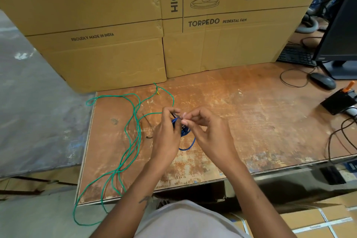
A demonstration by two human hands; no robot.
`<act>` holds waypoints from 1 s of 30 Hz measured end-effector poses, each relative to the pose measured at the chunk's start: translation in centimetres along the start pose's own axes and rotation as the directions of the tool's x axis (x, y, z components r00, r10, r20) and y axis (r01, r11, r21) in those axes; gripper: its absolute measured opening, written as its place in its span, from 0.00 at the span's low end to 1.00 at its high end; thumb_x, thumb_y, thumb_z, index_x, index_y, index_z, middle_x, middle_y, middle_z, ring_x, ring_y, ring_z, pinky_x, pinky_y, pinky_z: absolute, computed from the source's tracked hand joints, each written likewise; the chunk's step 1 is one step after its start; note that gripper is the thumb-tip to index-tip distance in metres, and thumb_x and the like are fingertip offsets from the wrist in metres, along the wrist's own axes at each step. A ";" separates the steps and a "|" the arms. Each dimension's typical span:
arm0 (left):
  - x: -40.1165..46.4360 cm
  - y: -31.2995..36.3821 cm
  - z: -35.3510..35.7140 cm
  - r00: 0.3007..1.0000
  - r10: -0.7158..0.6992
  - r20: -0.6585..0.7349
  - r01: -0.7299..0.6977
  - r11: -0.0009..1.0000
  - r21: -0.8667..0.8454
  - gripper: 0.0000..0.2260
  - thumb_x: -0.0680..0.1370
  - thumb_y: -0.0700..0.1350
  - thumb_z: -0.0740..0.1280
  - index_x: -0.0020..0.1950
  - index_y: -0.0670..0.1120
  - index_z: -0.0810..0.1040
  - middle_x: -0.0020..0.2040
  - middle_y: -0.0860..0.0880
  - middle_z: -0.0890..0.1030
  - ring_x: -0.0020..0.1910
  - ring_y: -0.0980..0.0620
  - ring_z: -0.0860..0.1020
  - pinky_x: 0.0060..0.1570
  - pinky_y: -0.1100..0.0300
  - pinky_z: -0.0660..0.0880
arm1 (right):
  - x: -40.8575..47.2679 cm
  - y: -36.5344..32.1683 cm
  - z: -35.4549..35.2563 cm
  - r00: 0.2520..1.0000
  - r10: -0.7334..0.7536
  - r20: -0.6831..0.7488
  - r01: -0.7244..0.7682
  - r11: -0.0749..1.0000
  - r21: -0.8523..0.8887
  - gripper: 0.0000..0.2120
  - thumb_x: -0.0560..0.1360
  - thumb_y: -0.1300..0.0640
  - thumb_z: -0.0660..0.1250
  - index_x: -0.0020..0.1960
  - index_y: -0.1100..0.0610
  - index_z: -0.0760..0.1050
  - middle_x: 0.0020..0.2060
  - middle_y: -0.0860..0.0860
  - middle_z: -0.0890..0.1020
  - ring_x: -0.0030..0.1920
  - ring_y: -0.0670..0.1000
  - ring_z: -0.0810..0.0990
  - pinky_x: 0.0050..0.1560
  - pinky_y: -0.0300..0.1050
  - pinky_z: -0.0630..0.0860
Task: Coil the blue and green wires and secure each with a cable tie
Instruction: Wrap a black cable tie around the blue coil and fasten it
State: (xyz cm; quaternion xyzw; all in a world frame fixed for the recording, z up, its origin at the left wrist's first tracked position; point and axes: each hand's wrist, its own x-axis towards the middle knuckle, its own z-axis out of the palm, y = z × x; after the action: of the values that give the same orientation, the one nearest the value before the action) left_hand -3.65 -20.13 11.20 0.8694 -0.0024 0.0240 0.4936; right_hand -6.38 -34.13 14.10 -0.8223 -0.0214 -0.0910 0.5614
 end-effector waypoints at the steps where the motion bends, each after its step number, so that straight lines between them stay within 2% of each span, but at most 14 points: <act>1: 0.1 -0.2 -0.1 1.000 -0.026 0.010 0.027 0.999 -0.046 0.08 0.84 0.47 0.66 0.62 0.52 0.71 0.46 0.54 0.81 0.46 0.59 0.81 0.40 0.51 0.71 | -0.1 0.1 0.2 0.999 -0.034 0.016 0.034 0.999 -0.019 0.03 0.80 0.57 0.76 0.52 0.53 0.83 0.47 0.40 0.88 0.51 0.40 0.87 0.54 0.37 0.81; 2: 0.2 -0.3 -0.3 0.997 -0.068 0.026 0.070 0.991 -0.112 0.10 0.82 0.52 0.68 0.61 0.54 0.71 0.45 0.54 0.81 0.43 0.63 0.80 0.42 0.51 0.72 | -0.2 0.3 0.3 0.998 -0.067 0.017 0.068 0.997 -0.034 0.02 0.81 0.58 0.75 0.52 0.54 0.83 0.48 0.40 0.88 0.53 0.40 0.86 0.55 0.35 0.80; 5: 1.3 -0.5 -0.7 0.989 -0.142 0.044 0.149 0.954 -0.261 0.17 0.75 0.69 0.69 0.54 0.59 0.75 0.42 0.50 0.84 0.37 0.52 0.82 0.41 0.50 0.78 | -0.2 1.4 0.4 0.974 -0.227 0.015 0.227 0.964 -0.139 0.02 0.83 0.59 0.73 0.54 0.57 0.81 0.50 0.45 0.85 0.57 0.42 0.83 0.57 0.39 0.78; 7: 1.4 0.1 -0.7 0.986 -0.151 0.069 0.165 0.934 -0.316 0.13 0.80 0.63 0.67 0.46 0.54 0.78 0.34 0.57 0.82 0.31 0.59 0.79 0.36 0.62 0.74 | -0.2 2.1 0.7 0.958 -0.282 0.053 0.287 0.944 -0.164 0.02 0.84 0.60 0.70 0.56 0.58 0.79 0.56 0.49 0.83 0.67 0.46 0.80 0.63 0.43 0.76; 9: 1.2 0.7 -0.5 0.979 -0.173 0.104 0.197 0.932 -0.306 0.15 0.84 0.57 0.63 0.42 0.51 0.76 0.30 0.58 0.79 0.30 0.64 0.76 0.35 0.68 0.71 | -0.2 2.4 1.4 0.961 -0.271 0.064 0.277 0.951 -0.135 0.02 0.85 0.60 0.68 0.57 0.58 0.77 0.63 0.50 0.81 0.71 0.45 0.77 0.65 0.41 0.74; 11: 1.0 0.3 -0.1 0.971 -0.183 0.156 0.221 0.932 -0.286 0.21 0.83 0.64 0.61 0.47 0.47 0.77 0.37 0.54 0.80 0.37 0.58 0.78 0.43 0.61 0.74 | -0.3 2.5 2.0 0.971 -0.232 0.065 0.238 0.965 -0.108 0.02 0.87 0.57 0.65 0.58 0.55 0.73 0.68 0.50 0.76 0.67 0.41 0.76 0.61 0.37 0.75; 13: 1.0 0.3 0.0 0.954 -0.212 0.211 0.271 0.910 -0.313 0.27 0.80 0.68 0.62 0.53 0.43 0.77 0.40 0.49 0.79 0.40 0.54 0.78 0.46 0.53 0.75 | -0.5 2.7 2.2 0.978 -0.190 0.082 0.196 0.978 -0.077 0.02 0.88 0.55 0.63 0.58 0.49 0.70 0.66 0.44 0.76 0.60 0.41 0.79 0.55 0.42 0.79; 15: 0.7 0.9 -0.2 0.921 -0.291 0.259 0.376 0.836 -0.400 0.26 0.79 0.67 0.64 0.55 0.43 0.76 0.37 0.50 0.76 0.36 0.55 0.75 0.42 0.56 0.74 | -0.5 2.8 2.2 0.979 -0.163 0.125 0.169 0.985 -0.038 0.03 0.88 0.52 0.61 0.57 0.45 0.68 0.58 0.39 0.78 0.54 0.44 0.83 0.52 0.51 0.81; 17: 0.6 0.8 -0.6 0.865 -0.335 0.373 0.488 0.731 -0.477 0.18 0.81 0.62 0.63 0.52 0.47 0.76 0.32 0.53 0.71 0.32 0.56 0.73 0.38 0.58 0.74 | -0.5 3.0 2.1 0.976 -0.164 0.147 0.166 0.986 -0.008 0.02 0.87 0.50 0.61 0.56 0.44 0.68 0.54 0.40 0.79 0.51 0.47 0.84 0.52 0.56 0.81; 21: 0.3 -0.1 -1.7 0.769 -0.234 0.595 0.621 0.493 -0.609 0.14 0.83 0.55 0.65 0.60 0.45 0.79 0.34 0.51 0.71 0.32 0.56 0.74 0.41 0.56 0.75 | -0.6 3.1 1.8 0.984 -0.138 0.111 0.136 0.990 0.024 0.08 0.87 0.57 0.64 0.54 0.44 0.71 0.54 0.42 0.82 0.53 0.51 0.84 0.52 0.60 0.81; 23: 0.2 -0.4 -1.7 0.786 -0.227 0.575 0.598 0.518 -0.612 0.21 0.81 0.57 0.65 0.65 0.43 0.79 0.34 0.52 0.71 0.32 0.57 0.75 0.43 0.55 0.74 | -0.7 2.8 2.0 0.989 -0.119 0.092 0.112 0.990 0.081 0.08 0.86 0.59 0.66 0.53 0.47 0.72 0.54 0.44 0.83 0.52 0.53 0.86 0.53 0.60 0.82; 26: -0.2 0.2 -0.9 0.830 -0.289 0.477 0.548 0.579 -0.604 0.27 0.76 0.64 0.65 0.64 0.45 0.77 0.30 0.55 0.69 0.30 0.60 0.73 0.40 0.59 0.74 | -0.9 2.6 2.5 0.999 -0.047 0.006 0.043 0.961 0.275 0.03 0.84 0.63 0.70 0.52 0.58 0.77 0.54 0.48 0.85 0.53 0.53 0.87 0.54 0.55 0.84; 28: -0.5 0.3 -0.6 0.842 -0.291 0.454 0.531 0.599 -0.600 0.24 0.77 0.65 0.63 0.59 0.47 0.76 0.30 0.55 0.67 0.28 0.62 0.72 0.37 0.61 0.72 | -1.2 2.3 2.9 0.997 0.000 -0.075 0.027 0.934 0.356 0.03 0.81 0.65 0.73 0.50 0.62 0.79 0.49 0.52 0.87 0.49 0.53 0.89 0.51 0.49 0.84; 30: -0.6 0.4 -0.7 0.845 -0.281 0.456 0.519 0.637 -0.570 0.20 0.80 0.63 0.61 0.56 0.48 0.74 0.31 0.55 0.67 0.28 0.62 0.71 0.41 0.59 0.70 | -1.6 2.1 3.4 0.989 0.062 -0.136 0.003 0.901 0.434 0.04 0.79 0.66 0.74 0.48 0.64 0.80 0.45 0.52 0.88 0.42 0.50 0.89 0.47 0.43 0.83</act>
State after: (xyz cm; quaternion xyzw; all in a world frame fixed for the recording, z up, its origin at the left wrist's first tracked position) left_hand -4.26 -19.71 11.86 0.5993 0.1035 -0.2336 0.7586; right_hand -7.26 -31.68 10.71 -0.6685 0.0124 -0.1355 0.7312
